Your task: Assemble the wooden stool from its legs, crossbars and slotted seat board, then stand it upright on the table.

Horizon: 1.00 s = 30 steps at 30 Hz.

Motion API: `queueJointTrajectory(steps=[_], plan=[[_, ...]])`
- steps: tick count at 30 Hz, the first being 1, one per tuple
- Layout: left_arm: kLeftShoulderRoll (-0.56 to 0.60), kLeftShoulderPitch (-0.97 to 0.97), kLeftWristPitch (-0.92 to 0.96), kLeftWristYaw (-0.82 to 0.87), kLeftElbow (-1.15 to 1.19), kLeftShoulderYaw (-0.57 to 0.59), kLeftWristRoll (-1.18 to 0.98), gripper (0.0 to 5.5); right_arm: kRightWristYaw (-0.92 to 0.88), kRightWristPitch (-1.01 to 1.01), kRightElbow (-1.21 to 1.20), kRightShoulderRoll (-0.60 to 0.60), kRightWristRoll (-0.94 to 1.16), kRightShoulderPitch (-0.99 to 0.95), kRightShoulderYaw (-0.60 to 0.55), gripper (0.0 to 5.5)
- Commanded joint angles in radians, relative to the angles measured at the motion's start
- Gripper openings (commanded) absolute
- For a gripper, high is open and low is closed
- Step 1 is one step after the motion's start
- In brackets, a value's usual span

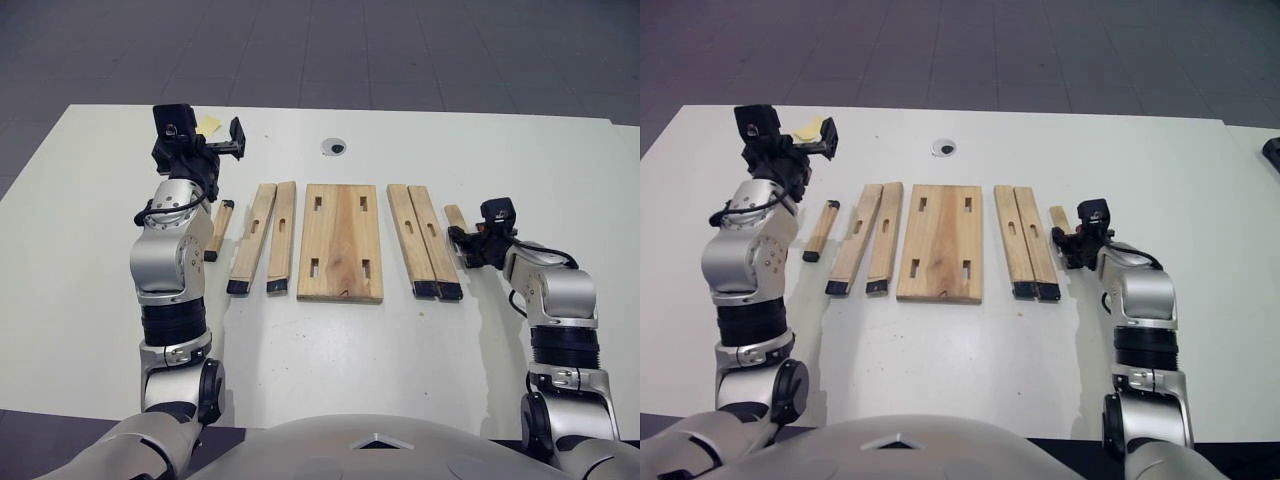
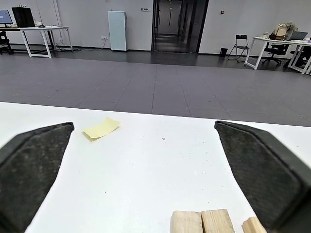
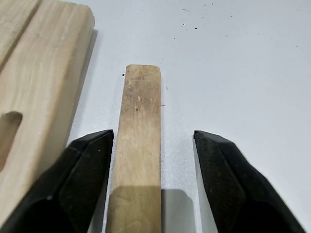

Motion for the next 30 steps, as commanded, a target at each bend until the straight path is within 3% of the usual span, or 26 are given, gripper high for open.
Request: queueJointTrajectory(steps=[1,8,17,22,26,30], plan=[[-0.001,-0.026,0.021,0.012,0.010,0.006,0.010,5.40,0.015,0.077,0.048,-0.015,0.001,0.025,0.026,2.27],[-0.005,-0.021,0.030,0.018,0.028,0.014,0.005,5.40,0.037,0.081,0.061,-0.039,0.009,0.009,0.037,1.30],[0.000,0.003,-0.041,-0.019,0.041,0.024,-0.014,5.40,0.011,-0.058,0.025,-0.038,0.008,-0.011,-0.022,1.30],[-0.038,-0.038,0.032,-0.157,-0.043,0.171,-0.331,5.40,-0.015,-0.373,-0.139,-0.046,-0.033,-0.073,-0.038,1.30],[-0.015,-0.086,0.161,-0.270,-0.121,0.144,-0.552,5.40,-0.057,-0.561,-0.195,0.001,-0.064,-0.107,-0.010,1.30],[-0.059,-0.186,0.265,-0.247,-0.096,0.116,-0.700,5.40,-0.080,-0.658,-0.222,0.073,-0.055,-0.134,0.018,1.30]])
